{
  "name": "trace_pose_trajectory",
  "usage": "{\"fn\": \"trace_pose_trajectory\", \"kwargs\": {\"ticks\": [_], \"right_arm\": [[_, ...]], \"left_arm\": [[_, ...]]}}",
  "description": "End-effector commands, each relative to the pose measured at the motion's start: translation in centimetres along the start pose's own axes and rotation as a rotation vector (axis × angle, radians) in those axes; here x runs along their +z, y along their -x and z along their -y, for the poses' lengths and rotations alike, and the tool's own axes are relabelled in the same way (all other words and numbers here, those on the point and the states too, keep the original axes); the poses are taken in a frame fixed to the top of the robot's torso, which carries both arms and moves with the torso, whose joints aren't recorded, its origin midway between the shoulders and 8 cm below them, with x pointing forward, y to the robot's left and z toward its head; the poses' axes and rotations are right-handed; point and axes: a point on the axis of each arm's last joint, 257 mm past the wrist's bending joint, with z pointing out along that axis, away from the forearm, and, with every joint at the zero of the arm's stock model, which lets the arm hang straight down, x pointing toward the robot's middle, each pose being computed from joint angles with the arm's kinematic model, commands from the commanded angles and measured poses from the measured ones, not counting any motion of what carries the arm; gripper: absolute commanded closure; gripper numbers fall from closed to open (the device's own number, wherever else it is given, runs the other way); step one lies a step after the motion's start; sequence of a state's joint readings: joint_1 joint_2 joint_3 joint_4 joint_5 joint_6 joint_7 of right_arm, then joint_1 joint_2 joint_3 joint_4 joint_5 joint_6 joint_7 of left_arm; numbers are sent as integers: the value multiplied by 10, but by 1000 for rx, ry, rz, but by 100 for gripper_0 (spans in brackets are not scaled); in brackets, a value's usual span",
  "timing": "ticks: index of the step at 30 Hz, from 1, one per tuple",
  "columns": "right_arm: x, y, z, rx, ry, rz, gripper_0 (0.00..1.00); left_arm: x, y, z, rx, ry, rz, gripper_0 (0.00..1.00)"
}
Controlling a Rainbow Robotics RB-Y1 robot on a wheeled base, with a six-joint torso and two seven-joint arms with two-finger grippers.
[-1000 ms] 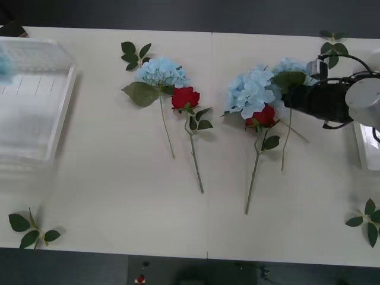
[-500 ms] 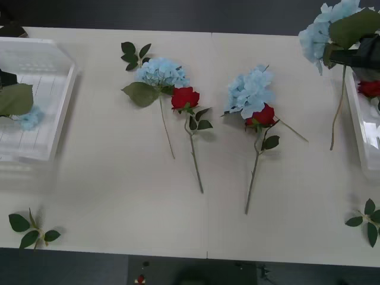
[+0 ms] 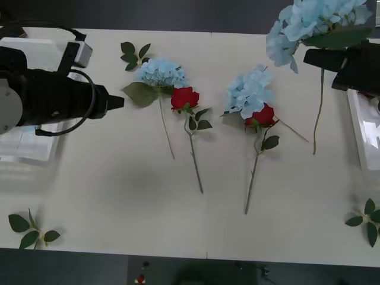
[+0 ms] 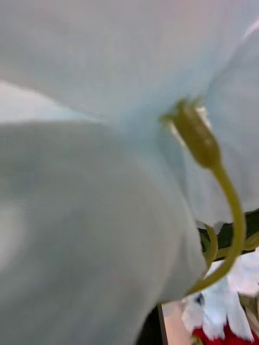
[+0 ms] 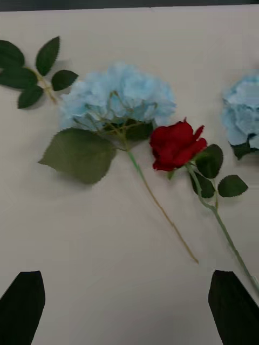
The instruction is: Put the red flowers into the right box and the blue flowers into the left box
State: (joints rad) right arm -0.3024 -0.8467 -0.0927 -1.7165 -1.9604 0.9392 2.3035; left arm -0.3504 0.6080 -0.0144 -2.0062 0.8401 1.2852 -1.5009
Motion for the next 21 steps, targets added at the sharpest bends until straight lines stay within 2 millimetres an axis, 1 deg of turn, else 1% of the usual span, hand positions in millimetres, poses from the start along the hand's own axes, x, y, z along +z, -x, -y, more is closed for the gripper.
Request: {"fn": "trace_pose_trajectory", "kwargs": {"ticks": [1,2,3,4,5,6,7,8,9,11,13,17,18,20,21], "right_arm": [[21,28,-36,-105,76,95,100],[25,29,-42,-111,91,110,100],[30,29,-48,-106,107,120,100],[33,30,-51,-105,115,125,100],[40,29,-59,-94,137,129,100],[44,28,-63,-85,148,132,100],[44,28,-63,-85,148,132,100],[55,26,-72,-70,170,139,100],[58,26,-74,-66,177,140,100],[70,26,-84,-44,200,149,100],[78,27,-90,-28,212,159,100],[98,29,-102,28,231,182,100],[100,31,-103,32,234,184,100],[108,30,-109,73,254,188,100],[112,31,-112,88,265,190,100]], "left_arm": [[-15,-9,-5,63,-59,52,12],[-18,-13,-2,86,-93,61,12],[-20,-19,4,91,-147,67,12],[-21,-21,7,92,-176,75,12],[-24,-27,16,102,-252,89,6],[-25,-31,21,117,-299,103,3],[-25,-31,21,117,-299,103,3],[-28,-38,30,142,-394,141,0],[-28,-40,33,145,-421,153,0],[-28,-45,50,163,-524,210,0],[-27,-49,62,172,-575,242,0],[-19,-48,102,242,-664,334,0],[-18,-47,107,250,-673,348,0],[-13,-43,128,265,-699,398,0],[-9,-44,142,272,-718,411,0]]}}
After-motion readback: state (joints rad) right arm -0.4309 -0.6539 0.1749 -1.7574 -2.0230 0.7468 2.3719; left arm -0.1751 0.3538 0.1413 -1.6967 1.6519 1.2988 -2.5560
